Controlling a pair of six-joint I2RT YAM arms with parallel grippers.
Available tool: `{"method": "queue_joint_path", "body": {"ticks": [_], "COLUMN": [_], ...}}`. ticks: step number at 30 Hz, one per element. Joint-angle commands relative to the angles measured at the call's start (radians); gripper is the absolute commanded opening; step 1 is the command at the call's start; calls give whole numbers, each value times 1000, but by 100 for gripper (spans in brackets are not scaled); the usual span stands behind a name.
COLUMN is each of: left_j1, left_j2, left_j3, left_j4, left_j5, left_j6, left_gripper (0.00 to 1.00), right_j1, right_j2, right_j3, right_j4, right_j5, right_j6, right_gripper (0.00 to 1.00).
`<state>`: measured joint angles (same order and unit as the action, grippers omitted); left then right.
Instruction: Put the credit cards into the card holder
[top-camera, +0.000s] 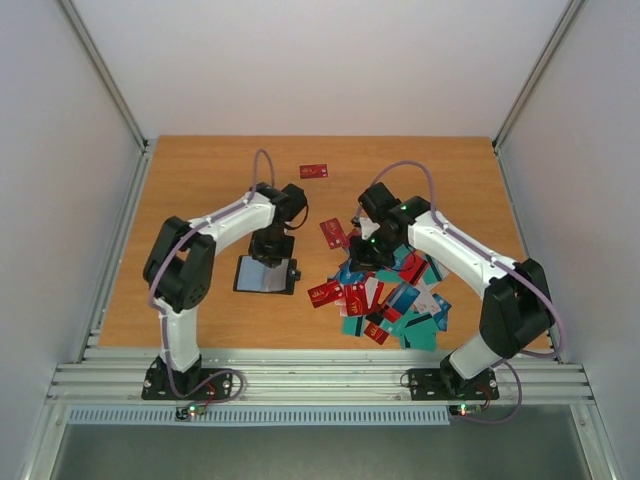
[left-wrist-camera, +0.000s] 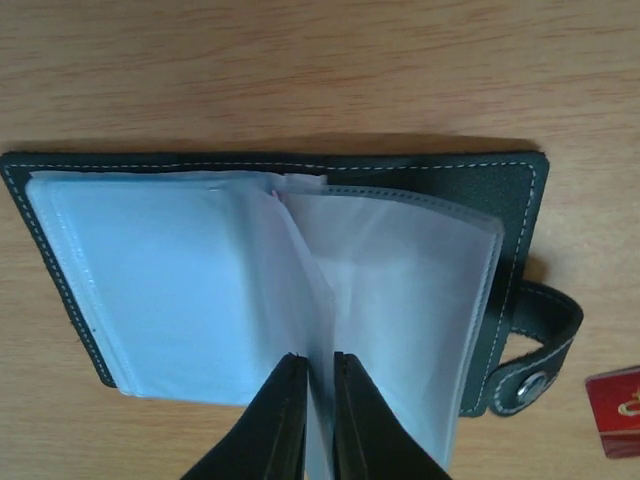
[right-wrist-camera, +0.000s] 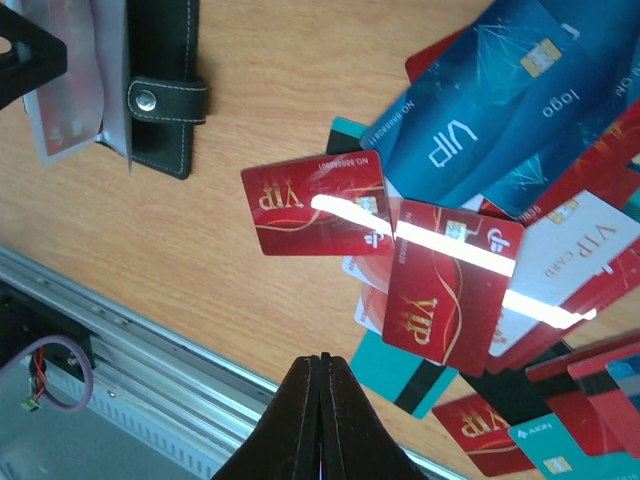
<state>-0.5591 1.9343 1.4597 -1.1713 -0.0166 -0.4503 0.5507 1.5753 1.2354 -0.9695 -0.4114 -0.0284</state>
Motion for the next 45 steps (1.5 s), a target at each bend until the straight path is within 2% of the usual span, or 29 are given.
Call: {"method": "queue_joint_path", "body": {"ticks": [1,4,7,11,16,20,26,31,37,41,45], "left_j1": [-59,-85,-102,-105,-105,-106,-106,-106,-107,-116,-135], "left_j2": [70,102,121,109,55,-31,-155,-198,-186,-165,-122], "left_j3": [63,76,90,78,61,18,-75,-142,-207,-227,-221], "left_j4": [-66,-57,-45,40,114,170,305,411,532,569,598], "left_j5": [-106,-106,-89,48,103,105,203,338,512,553,587], "left_j6": [-50,-73,-97,-143,-172,-154,-100,-53,-70,-81,-86], "left_gripper": [12,15,26,38,54,59,60,59,54,48,42], "right_j1": [-14,-20,-29,-35,-44,-47,-64,-123,-202,-247,-252], "right_j2": [-57,-79,-100,-131,-154,-176,-211,-267,-294,-316,-289], "right_j3": [-7,-7,-8,-12,-29,-39,-81,-198,-334,-421,-480], "right_j4": [-55,-82,-105,-123,-120,-116,-101,-36,41,113,174], "right_j5": [38,63,75,80,59,44,27,-57,-157,-224,-268], "right_j6": [-18,-25,-29,-28,-2,23,66,116,140,158,167], "right_gripper": [3,3,4,5,9,11,16,24,37,45,48]}}
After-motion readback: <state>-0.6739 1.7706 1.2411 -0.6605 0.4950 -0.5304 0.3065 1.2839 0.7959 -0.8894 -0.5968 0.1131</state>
